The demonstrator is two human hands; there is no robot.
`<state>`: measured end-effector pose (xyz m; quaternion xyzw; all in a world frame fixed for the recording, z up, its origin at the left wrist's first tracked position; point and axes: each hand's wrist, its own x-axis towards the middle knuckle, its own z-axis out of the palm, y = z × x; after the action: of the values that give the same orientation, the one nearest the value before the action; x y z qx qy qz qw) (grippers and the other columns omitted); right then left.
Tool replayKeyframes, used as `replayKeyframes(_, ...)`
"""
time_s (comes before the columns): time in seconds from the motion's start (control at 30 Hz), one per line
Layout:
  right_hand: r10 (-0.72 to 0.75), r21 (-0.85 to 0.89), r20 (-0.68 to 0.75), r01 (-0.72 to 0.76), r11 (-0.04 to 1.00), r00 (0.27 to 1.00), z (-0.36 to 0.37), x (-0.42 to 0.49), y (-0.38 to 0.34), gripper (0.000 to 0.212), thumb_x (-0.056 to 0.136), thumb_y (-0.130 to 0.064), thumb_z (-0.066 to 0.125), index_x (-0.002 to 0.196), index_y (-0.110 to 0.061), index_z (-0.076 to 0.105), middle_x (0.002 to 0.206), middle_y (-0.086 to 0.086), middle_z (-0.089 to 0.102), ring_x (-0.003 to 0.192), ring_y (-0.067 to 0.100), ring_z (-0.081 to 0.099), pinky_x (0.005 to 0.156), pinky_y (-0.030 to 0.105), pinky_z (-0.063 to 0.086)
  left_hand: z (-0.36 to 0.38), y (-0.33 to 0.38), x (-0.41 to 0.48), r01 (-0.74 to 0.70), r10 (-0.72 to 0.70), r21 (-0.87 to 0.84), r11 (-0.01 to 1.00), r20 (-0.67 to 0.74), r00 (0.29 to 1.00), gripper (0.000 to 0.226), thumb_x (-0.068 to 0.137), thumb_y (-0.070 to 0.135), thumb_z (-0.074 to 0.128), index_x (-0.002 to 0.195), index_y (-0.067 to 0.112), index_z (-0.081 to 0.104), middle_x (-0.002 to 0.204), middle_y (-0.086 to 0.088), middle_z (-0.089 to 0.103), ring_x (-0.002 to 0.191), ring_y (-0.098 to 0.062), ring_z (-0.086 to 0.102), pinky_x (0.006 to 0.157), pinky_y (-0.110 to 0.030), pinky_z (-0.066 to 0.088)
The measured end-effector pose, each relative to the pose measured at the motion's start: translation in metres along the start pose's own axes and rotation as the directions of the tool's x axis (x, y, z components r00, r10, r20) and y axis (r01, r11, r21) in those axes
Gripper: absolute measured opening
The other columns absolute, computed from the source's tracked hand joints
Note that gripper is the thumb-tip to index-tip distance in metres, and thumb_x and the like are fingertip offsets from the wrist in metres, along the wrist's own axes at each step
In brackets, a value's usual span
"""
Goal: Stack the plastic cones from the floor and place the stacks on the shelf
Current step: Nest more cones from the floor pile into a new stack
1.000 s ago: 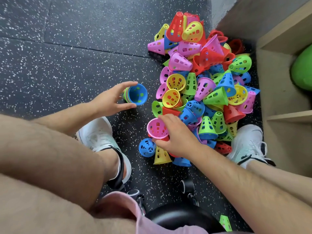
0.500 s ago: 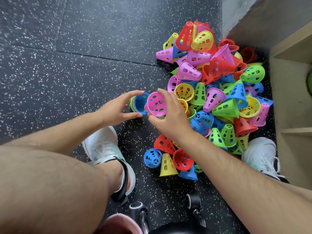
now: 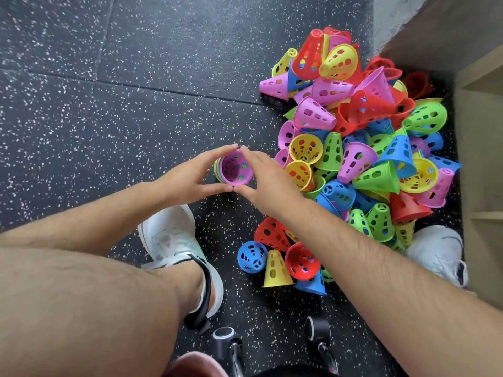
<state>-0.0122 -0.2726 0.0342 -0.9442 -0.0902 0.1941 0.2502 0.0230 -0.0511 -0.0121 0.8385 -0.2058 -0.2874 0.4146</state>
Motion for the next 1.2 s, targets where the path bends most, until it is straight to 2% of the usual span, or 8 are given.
replayKeyframes(0.23, 0.036, 0.033, -0.063, -0.034, 0.999, 0.997, 0.003, -0.016, 0.002, 0.086, 0.090, -0.038, 0.069, 0.157, -0.011, 0.022, 0.151, 0.005, 0.038, 0.137, 0.023, 0.038, 0.115, 0.038, 0.035, 0.001, 0.009, 0.002, -0.025, 0.026, 0.065, 0.998, -0.020, 0.999, 0.083, 0.082, 0.056, 0.078, 0.153, 0.050, 0.037, 0.154, 0.028, 0.044, 0.138, 0.009, 0.044, 0.118, -0.033, 0.041)
replayKeyframes(0.33, -0.065, 0.012, -0.276, 0.071, 0.997, 0.959, 0.007, -0.035, 0.004, 0.038, 0.090, -0.032, 0.064, 0.120, -0.010, 0.056, 0.110, 0.005, 0.056, 0.103, 0.025, 0.052, 0.092, 0.044, 0.048, 0.004, 0.011, 0.002, -0.029, 0.031, 0.096, 0.995, -0.014, 0.999, 0.079, 0.082, 0.058, 0.076, 0.151, 0.053, 0.037, 0.153, 0.023, 0.048, 0.136, 0.005, 0.047, 0.115, -0.032, 0.043)
replayKeyframes(0.4, -0.159, -0.033, -0.227, 0.156, 0.987, 0.961, 0.012, -0.052, 0.008, 0.019, 0.091, -0.033, 0.061, 0.097, -0.015, 0.059, 0.089, -0.002, 0.054, 0.085, 0.020, 0.051, 0.078, 0.043, 0.047, 0.005, 0.011, 0.002, -0.041, 0.042, 0.117, 0.992, -0.007, 0.999, 0.080, 0.082, 0.059, 0.074, 0.152, 0.052, 0.037, 0.153, 0.021, 0.048, 0.135, 0.004, 0.047, 0.115, -0.032, 0.043)
replayKeyframes(0.57, -0.194, -0.172, 0.221, 0.234, 0.957, 0.956, 0.042, -0.091, 0.019, 0.062, 0.086, -0.068, 0.058, 0.128, -0.022, 0.058, 0.111, -0.003, 0.061, 0.103, 0.021, 0.054, 0.094, 0.040, 0.046, 0.002, 0.009, 0.003, -0.040, 0.043, 0.099, 0.994, -0.026, 0.999, 0.083, 0.080, 0.060, 0.072, 0.154, 0.047, 0.036, 0.158, 0.027, 0.041, 0.138, 0.003, 0.046, 0.116, -0.037, 0.043)
replayKeyframes(0.8, -0.282, -0.363, 0.354, 0.409, 0.837, 0.891, 0.063, -0.100, 0.022, 0.072, 0.066, -0.067, 0.074, 0.124, -0.026, 0.062, 0.114, -0.005, 0.060, 0.112, 0.024, 0.047, 0.095, 0.040, 0.038, 0.002, 0.009, 0.001, -0.022, 0.025, 0.085, 0.996, -0.036, 0.999, 0.082, 0.081, 0.058, 0.073, 0.154, 0.049, 0.035, 0.155, 0.032, 0.039, 0.134, 0.004, 0.046, 0.115, -0.038, 0.044)
replayKeyframes(0.97, -0.305, -0.459, 0.311, 0.423, 0.781, 0.900, 0.070, -0.101, 0.025, 0.040, 0.062, -0.042, 0.083, 0.093, -0.024, 0.065, 0.089, -0.008, 0.061, 0.098, 0.022, 0.055, 0.084, 0.035, 0.029, 0.002, 0.006, 0.004, -0.017, 0.020, 0.075, 0.997, -0.046, 0.999, 0.081, 0.084, 0.053, 0.077, 0.153, 0.050, 0.035, 0.156, 0.031, 0.040, 0.134, 0.004, 0.047, 0.116, -0.038, 0.044)
replayKeyframes(1.1, -0.208, -0.310, 0.241, 0.278, 0.909, 0.948, 0.057, -0.092, 0.021, 0.046, 0.080, -0.056, 0.065, 0.113, -0.024, 0.062, 0.105, -0.010, 0.064, 0.112, 0.019, 0.047, 0.094, 0.038, 0.031, 0.003, 0.004, 0.004, -0.002, 0.005, 0.059, 0.998, -0.060, 0.998, 0.081, 0.085, 0.048, 0.079, 0.154, 0.049, 0.035, 0.155, 0.028, 0.043, 0.131, 0.004, 0.049, 0.113, -0.037, 0.046)
replayKeyframes(1.2, -0.123, -0.093, 0.010, 0.123, 0.988, 0.992, 0.039, -0.086, 0.016, 0.050, 0.078, -0.058, 0.064, 0.115, -0.024, 0.063, 0.102, -0.015, 0.059, 0.109, 0.016, 0.047, 0.095, 0.038, 0.035, 0.004, 0.004, 0.003, -0.002, 0.004, 0.047, 0.999, -0.058, 0.998, 0.081, 0.086, 0.048, 0.079, 0.154, 0.049, 0.035, 0.153, 0.032, 0.042, 0.130, 0.009, 0.047, 0.111, -0.034, 0.049)
